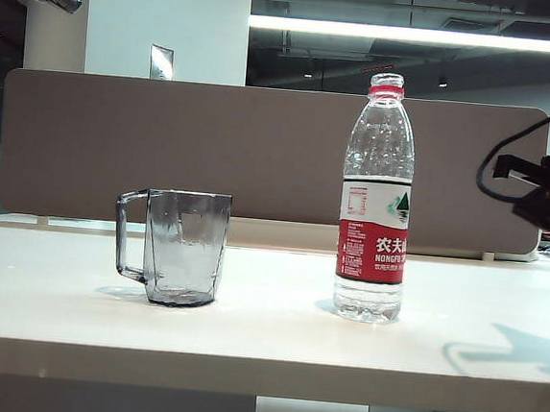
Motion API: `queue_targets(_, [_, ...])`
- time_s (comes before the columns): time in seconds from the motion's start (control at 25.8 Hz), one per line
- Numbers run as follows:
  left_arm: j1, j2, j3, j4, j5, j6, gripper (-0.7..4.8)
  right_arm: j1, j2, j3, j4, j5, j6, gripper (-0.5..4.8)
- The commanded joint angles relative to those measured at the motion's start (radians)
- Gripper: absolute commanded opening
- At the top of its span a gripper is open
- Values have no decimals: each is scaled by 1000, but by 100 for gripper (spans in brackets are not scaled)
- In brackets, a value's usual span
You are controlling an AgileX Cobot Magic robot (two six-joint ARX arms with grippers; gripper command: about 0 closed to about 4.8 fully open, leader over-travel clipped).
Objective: Pick up the mineral water bottle on the table and pour water into the mug until it's full.
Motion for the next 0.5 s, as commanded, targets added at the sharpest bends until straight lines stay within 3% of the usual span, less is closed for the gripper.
queue_targets(0.04, [2, -2, 7, 14, 2, 0, -5, 84, -20, -56, 93, 37, 9, -2])
queue_targets(0.35, [2, -2, 7, 14, 1, 0, -5, 255, -39, -111, 95, 166, 7, 9])
queue_targets(0.43, [2, -2, 7, 14, 1, 0, -5, 280, -39, -117, 95, 181, 7, 48])
queue_targets(0.5, [2, -2, 7, 14, 1, 0, -5, 335, -39, -129, 95, 225, 7, 157])
